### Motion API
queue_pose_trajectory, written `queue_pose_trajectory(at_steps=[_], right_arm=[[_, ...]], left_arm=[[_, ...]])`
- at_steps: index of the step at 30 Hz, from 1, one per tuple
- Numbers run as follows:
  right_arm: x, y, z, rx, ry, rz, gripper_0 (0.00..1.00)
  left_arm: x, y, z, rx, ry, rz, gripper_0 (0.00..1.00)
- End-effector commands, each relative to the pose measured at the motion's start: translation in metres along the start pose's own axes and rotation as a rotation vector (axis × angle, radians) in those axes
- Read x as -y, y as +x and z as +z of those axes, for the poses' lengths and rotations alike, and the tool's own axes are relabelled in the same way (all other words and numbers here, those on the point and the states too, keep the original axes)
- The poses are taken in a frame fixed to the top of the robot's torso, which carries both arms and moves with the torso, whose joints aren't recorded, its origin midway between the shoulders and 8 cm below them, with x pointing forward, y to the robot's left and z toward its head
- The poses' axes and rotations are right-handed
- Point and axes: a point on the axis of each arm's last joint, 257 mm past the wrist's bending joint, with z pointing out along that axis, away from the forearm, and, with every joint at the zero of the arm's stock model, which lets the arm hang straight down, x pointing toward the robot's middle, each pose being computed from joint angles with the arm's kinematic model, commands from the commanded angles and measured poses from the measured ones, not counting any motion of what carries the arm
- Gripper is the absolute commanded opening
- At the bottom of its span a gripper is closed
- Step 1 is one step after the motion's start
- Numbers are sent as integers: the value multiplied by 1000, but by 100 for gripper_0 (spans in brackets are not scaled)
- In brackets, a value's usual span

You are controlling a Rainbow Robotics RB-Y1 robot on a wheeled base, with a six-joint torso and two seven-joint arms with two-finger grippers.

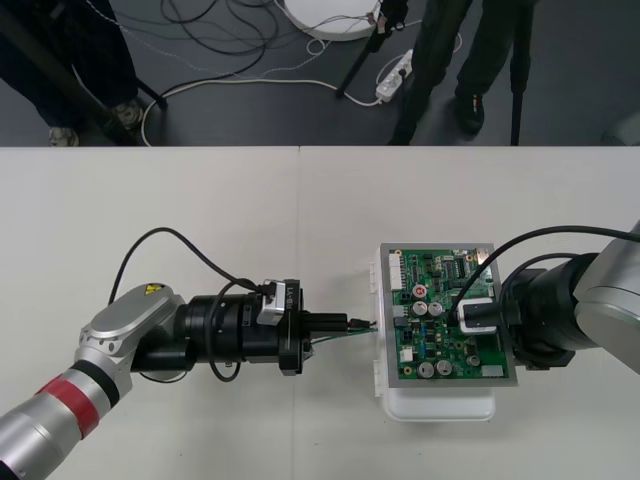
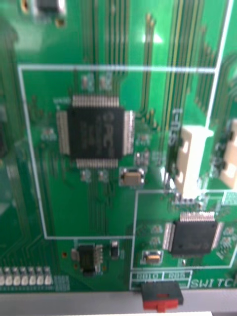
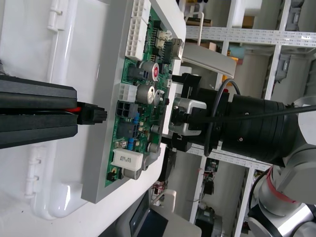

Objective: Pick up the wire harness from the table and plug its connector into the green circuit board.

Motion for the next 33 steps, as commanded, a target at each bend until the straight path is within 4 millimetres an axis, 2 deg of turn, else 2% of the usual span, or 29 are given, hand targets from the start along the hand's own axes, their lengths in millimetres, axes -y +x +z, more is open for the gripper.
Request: queue_pose_trajectory(at_steps=[1,9,22,33], right_arm=[[9,-17,-6,33,26,13,100],[10,-24,-13,54,32,9,100],[8,-38,-15,93,23,12,100],[8,-39,-15,94,23,13,100]], left_arm=[[-7,-19,33,31,7,83,0],[-3,-23,45,49,20,83,0],[-7,-24,48,46,16,91,0],[-3,-23,51,43,27,92,0]])
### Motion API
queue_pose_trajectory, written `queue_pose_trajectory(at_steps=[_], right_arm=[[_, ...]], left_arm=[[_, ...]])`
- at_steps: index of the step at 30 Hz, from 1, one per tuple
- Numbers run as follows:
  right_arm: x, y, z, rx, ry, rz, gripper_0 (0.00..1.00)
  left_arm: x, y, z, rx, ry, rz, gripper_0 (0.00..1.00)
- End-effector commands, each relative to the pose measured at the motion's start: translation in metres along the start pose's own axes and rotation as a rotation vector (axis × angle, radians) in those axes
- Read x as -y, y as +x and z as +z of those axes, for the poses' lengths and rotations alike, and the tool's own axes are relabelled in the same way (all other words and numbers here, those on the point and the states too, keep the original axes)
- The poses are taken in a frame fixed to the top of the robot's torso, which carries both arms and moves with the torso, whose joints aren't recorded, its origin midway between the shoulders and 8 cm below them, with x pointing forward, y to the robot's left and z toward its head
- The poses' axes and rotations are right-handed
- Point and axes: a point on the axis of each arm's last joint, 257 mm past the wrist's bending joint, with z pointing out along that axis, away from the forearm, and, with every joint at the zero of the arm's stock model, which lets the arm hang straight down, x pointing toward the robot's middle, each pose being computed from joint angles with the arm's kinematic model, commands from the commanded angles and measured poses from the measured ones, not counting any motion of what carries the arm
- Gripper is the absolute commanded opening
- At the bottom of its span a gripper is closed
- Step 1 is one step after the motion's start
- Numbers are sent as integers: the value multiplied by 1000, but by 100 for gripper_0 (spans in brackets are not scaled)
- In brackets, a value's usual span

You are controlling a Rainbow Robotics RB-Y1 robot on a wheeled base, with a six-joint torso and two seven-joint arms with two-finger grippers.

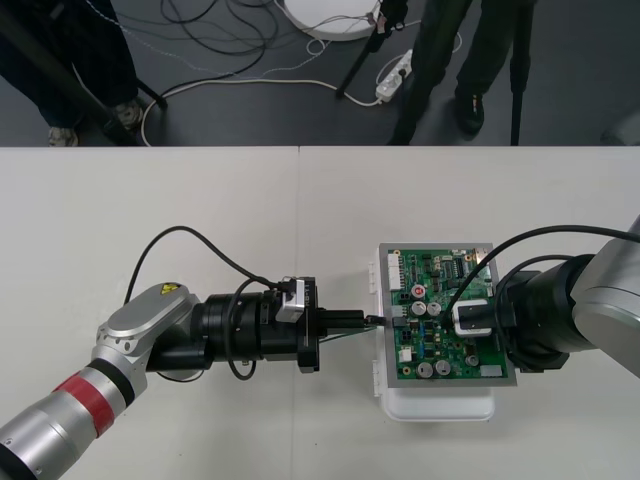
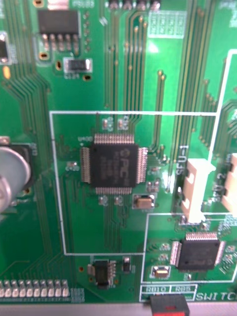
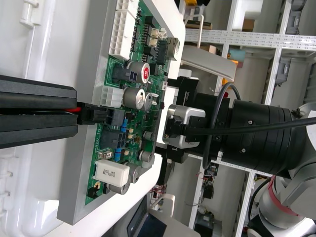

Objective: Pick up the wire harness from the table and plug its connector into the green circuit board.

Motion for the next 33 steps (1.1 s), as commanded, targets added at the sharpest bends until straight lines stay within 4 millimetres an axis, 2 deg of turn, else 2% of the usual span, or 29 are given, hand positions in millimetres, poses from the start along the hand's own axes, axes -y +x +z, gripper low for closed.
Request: queue_pose_trajectory(at_steps=[1,33], right_arm=[[12,-27,-13,62,35,13,100],[11,-26,-13,58,34,13,100]], left_arm=[[1,-24,30,44,39,90,0],[2,-27,36,54,45,91,0]])
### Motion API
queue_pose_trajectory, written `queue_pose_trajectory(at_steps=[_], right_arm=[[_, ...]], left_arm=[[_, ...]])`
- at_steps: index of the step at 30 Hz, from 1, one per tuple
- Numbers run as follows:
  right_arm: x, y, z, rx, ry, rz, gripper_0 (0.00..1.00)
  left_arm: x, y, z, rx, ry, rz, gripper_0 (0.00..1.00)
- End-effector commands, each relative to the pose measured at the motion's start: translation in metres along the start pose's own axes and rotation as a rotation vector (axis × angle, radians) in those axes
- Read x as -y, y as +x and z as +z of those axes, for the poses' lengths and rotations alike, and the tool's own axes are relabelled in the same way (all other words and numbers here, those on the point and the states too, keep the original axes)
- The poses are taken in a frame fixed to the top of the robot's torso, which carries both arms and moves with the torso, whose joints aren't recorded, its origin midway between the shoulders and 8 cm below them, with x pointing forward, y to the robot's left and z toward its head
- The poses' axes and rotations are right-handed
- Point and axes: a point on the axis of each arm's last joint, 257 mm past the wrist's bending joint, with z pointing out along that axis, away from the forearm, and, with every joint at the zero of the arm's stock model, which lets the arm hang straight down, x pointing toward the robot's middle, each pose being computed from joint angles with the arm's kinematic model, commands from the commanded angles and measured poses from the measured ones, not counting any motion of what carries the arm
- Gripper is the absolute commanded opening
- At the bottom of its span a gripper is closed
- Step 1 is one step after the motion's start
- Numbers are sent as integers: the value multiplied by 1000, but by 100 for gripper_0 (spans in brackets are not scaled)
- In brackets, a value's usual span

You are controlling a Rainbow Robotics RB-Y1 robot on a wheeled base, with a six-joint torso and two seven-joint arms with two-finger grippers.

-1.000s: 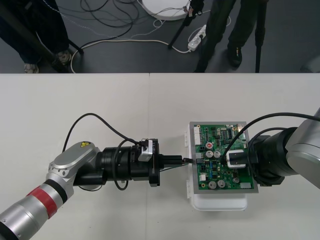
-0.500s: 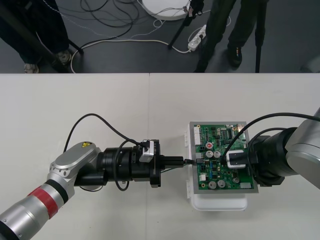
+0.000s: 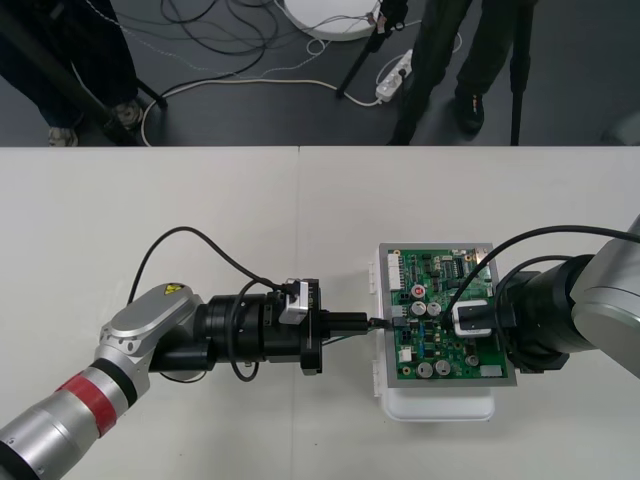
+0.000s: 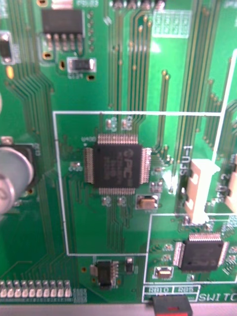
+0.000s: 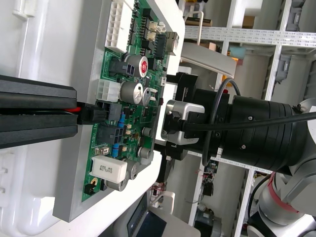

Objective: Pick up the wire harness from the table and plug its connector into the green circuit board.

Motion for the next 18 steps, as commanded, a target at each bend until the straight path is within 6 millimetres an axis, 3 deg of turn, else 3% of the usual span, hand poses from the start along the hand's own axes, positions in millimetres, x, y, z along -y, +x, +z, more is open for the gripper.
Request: queue_pose_trajectory(at_steps=[1,18], right_arm=[[12,-27,-13,61,37,13,100],[12,-26,-13,57,38,13,100]], left_arm=[[-2,-28,32,53,33,95,0],[-8,-23,34,26,23,114,0]])
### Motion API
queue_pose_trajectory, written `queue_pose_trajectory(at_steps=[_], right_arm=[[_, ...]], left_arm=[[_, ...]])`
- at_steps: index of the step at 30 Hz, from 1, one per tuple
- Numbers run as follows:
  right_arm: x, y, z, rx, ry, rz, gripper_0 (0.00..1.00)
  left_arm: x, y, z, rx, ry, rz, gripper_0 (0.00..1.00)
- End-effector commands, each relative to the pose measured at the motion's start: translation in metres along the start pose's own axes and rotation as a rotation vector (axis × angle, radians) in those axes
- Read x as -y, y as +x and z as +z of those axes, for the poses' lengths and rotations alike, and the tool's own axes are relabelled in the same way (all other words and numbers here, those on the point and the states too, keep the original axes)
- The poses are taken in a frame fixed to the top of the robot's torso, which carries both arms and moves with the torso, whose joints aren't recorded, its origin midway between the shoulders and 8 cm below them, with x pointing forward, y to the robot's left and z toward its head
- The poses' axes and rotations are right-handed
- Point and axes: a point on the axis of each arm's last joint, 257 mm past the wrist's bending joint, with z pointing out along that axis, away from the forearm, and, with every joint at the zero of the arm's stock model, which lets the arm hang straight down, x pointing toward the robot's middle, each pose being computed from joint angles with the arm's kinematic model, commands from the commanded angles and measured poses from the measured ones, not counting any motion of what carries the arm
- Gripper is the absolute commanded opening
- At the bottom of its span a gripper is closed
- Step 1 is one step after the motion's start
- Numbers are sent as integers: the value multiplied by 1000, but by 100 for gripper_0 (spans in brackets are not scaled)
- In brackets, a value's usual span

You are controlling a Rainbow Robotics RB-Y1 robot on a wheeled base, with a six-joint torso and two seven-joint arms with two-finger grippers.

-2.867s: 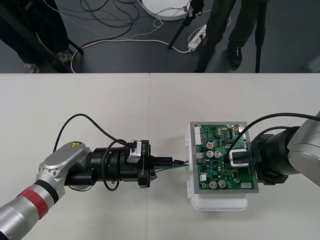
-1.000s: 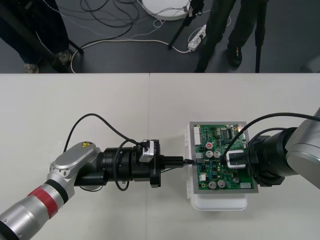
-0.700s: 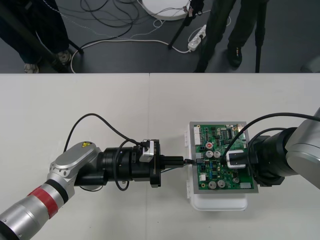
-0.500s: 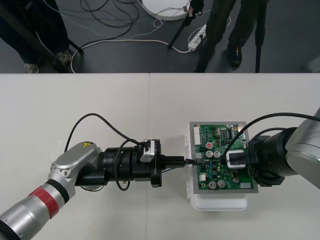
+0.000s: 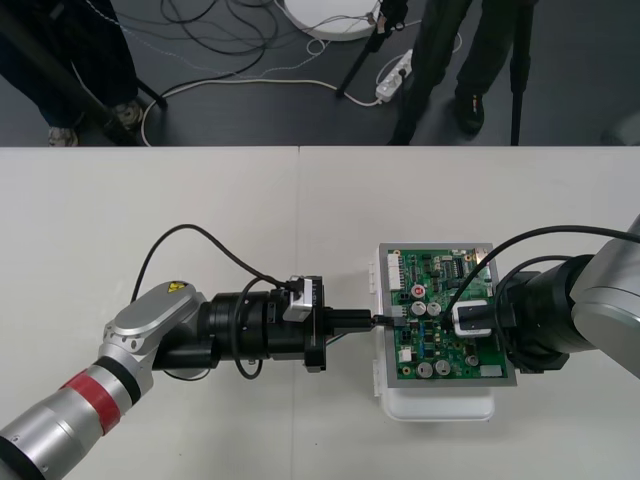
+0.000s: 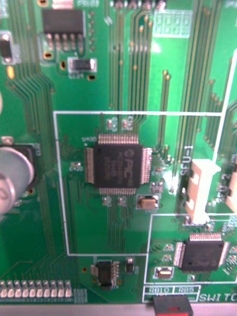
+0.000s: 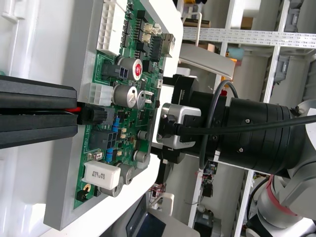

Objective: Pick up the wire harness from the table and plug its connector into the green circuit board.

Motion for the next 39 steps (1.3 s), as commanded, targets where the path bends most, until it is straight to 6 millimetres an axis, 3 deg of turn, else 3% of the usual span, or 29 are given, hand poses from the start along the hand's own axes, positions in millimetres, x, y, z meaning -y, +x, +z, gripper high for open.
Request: queue_pose_trajectory(at_steps=[1,39], right_arm=[[12,-25,-13,56,39,13,100],[9,-31,-14,78,21,28,100]], left_arm=[[-3,-21,29,26,28,105,0],[4,-4,16,-24,45,96,0]])
